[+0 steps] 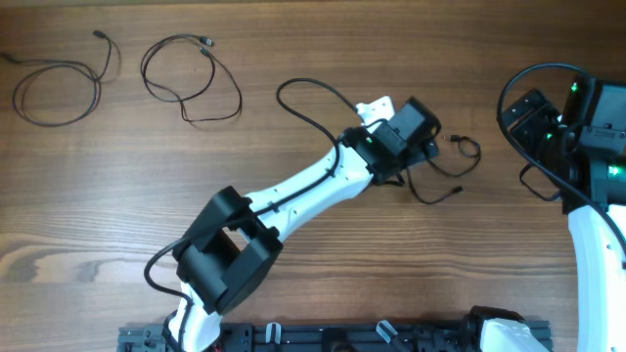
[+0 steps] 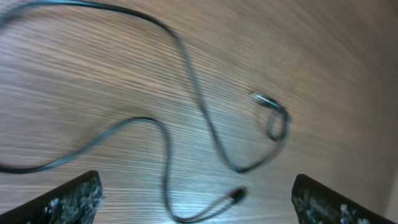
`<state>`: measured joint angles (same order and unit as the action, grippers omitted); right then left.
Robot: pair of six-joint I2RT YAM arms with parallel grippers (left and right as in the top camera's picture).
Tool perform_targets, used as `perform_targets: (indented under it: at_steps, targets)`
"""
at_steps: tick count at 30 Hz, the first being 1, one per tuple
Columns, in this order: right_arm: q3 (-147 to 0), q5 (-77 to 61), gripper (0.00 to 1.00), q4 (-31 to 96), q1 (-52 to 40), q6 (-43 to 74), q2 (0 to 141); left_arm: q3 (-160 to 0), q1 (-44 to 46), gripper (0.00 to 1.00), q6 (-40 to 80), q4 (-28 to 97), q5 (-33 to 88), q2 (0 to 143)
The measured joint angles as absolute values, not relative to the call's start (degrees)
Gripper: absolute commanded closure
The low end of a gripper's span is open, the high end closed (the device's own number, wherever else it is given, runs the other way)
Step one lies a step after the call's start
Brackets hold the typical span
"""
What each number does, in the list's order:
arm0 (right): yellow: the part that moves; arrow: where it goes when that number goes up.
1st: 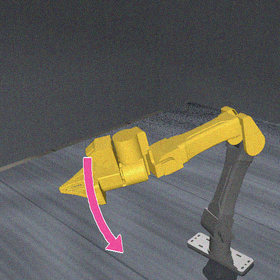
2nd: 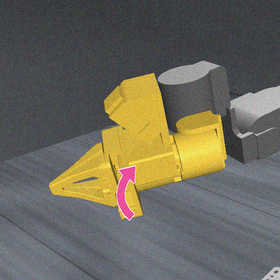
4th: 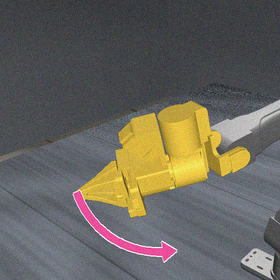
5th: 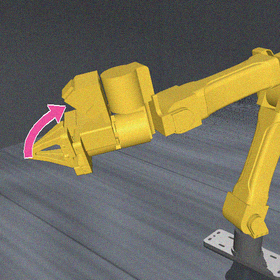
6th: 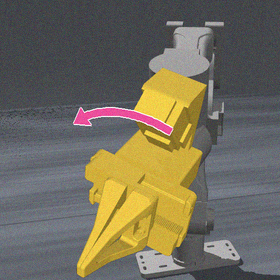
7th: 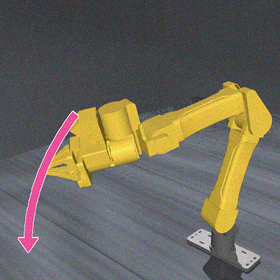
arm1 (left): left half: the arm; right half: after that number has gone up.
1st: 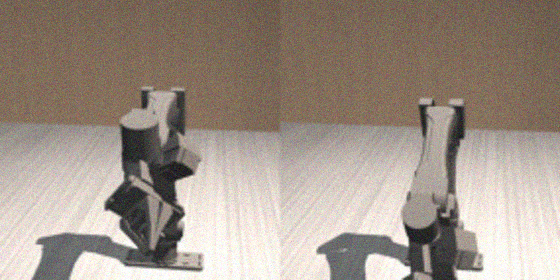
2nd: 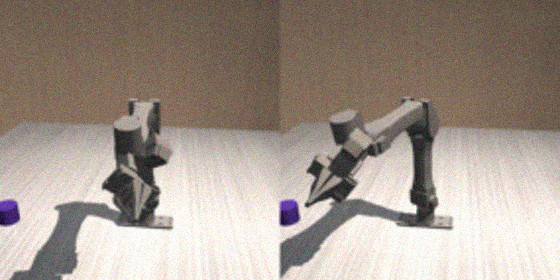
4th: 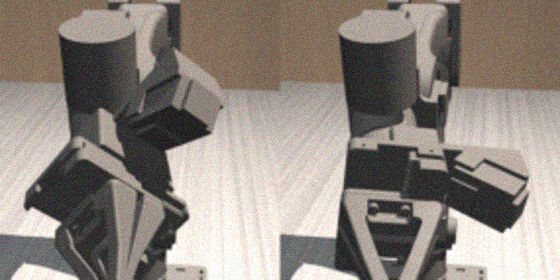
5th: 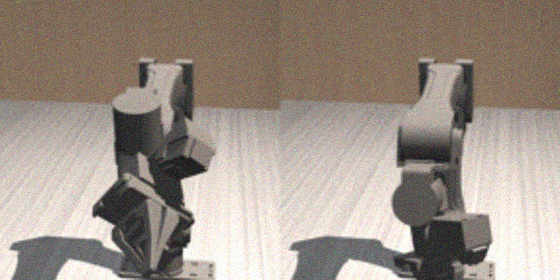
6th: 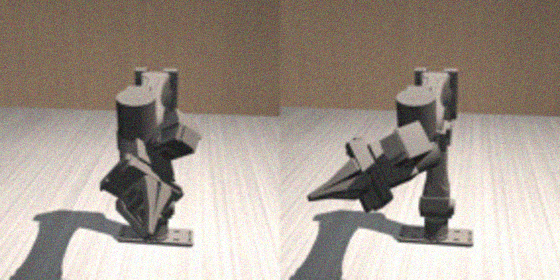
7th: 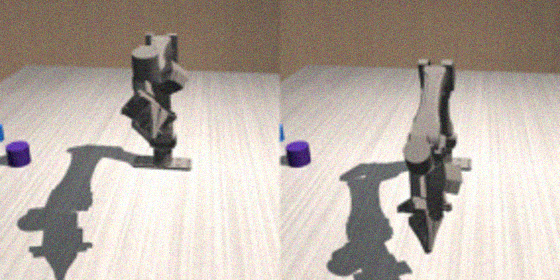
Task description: Untangle cables
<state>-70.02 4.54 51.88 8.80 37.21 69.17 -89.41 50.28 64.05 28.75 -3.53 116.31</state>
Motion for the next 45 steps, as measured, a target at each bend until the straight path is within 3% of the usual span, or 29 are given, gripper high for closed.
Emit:
perform_targets:
  at_steps: [8,18,19,20,22,26,27,33,41,45]
  targets:
    - [-70.0,0.8,0.00,51.0,8.8,37.2,69.2,-116.2,44.2,0.01,75.6,50.1,-0.6,127.6]
    - [-70.0,-2.6,0.00,52.6,8.8,36.8,69.2,-120.4,44.2,0.01,93.7,51.0,13.9,141.7]
    - [-70.0,-2.6,0.00,52.7,8.8,36.8,69.2,-120.7,44.2,0.06,94.6,51.0,14.6,142.0]
    - [-70.0,-2.6,0.00,52.8,8.8,36.8,69.2,-121.1,44.2,0.29,95.1,51.0,15.2,142.3]
    - [-70.0,-2.8,0.00,52.8,8.8,36.8,69.2,-121.4,44.2,0.62,96.0,51.5,15.8,142.8]
    - [-70.0,-2.8,0.00,53.1,8.8,36.8,69.2,-121.7,44.2,0.82,96.3,54.1,14.7,143.4]
    - [-70.0,-2.8,0.00,53.2,8.8,36.3,69.2,-121.7,44.2,0.96,96.4,54.2,14.3,143.4]
    - [-70.0,-3.0,0.00,53.2,8.8,35.7,69.2,-122.4,42.7,0.96,93.8,60.3,12.3,143.5]
    - [-70.0,-2.9,0.00,53.1,8.8,35.5,69.2,-121.6,21.3,0.96,89.0,95.4,-7.9,144.8]
    - [-70.0,-1.6,0.00,53.1,8.8,35.3,69.2,-121.3,16.2,0.96,83.3,96.2,-14.3,144.2]
